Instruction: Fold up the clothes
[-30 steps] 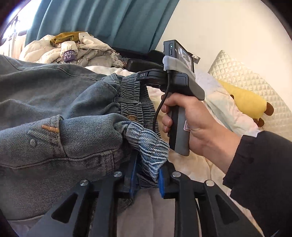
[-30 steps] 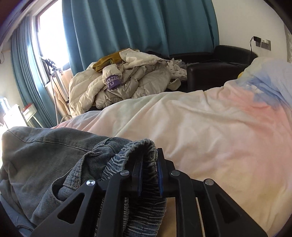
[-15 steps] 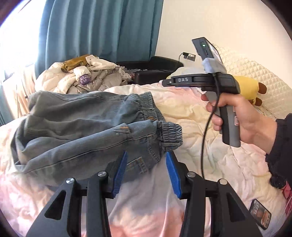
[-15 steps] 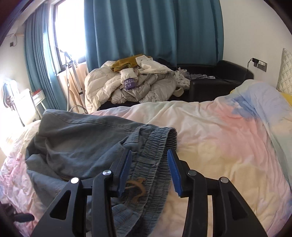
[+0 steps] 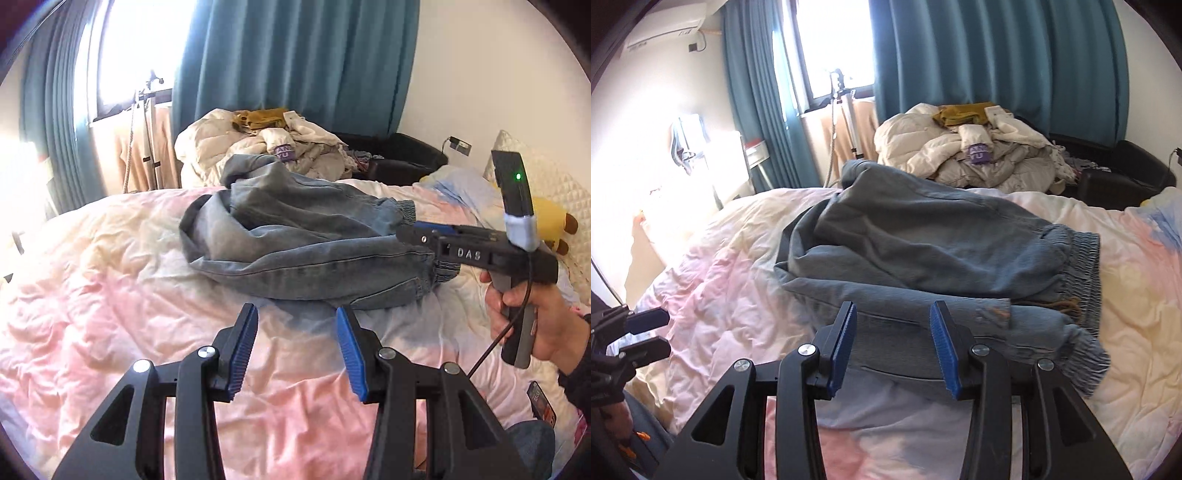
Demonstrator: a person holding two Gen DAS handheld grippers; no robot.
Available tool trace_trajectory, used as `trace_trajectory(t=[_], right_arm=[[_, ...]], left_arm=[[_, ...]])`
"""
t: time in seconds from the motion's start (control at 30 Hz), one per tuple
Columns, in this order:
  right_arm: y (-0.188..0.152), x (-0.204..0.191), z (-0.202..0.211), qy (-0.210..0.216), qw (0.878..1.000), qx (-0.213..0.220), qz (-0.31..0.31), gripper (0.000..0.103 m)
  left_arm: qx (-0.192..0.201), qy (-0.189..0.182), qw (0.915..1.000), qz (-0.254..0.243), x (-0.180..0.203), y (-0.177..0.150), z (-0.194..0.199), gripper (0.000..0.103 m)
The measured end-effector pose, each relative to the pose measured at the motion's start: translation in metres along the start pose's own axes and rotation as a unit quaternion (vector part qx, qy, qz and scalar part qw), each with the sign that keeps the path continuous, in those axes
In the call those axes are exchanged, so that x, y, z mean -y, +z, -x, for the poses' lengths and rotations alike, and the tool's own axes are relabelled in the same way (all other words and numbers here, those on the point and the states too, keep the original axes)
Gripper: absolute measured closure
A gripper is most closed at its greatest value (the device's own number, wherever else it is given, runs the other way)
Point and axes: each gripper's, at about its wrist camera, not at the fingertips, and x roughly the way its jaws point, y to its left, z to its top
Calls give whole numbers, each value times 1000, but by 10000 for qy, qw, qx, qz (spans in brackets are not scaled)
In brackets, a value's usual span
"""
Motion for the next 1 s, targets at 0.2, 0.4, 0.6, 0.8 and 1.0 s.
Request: trace_trajectory(t=[0.2, 0.4, 0.6, 0.8, 1.0], right_arm=[[-1, -74, -60, 160, 9965, -327, 753, 62], [1, -124, -123, 168, 9870, -531, 1505, 62], [7, -153, -185, 185, 9804, -783, 1799, 62], [-4, -163, -231, -332, 9697, -1155, 2126, 75], [-5, -160, -208, -448, 9773, -990, 1821, 100]], left_arm=[[24, -92, 9992, 386, -47, -3, -10, 58], [-108, 23, 9984, 552, -80, -2, -31, 58], [-270, 98, 9958, 875, -112, -4, -50, 58], [-285, 172, 9930, 1129, -135, -6, -56, 58], [-167, 197, 9923, 1212, -141, -6, -49, 58]])
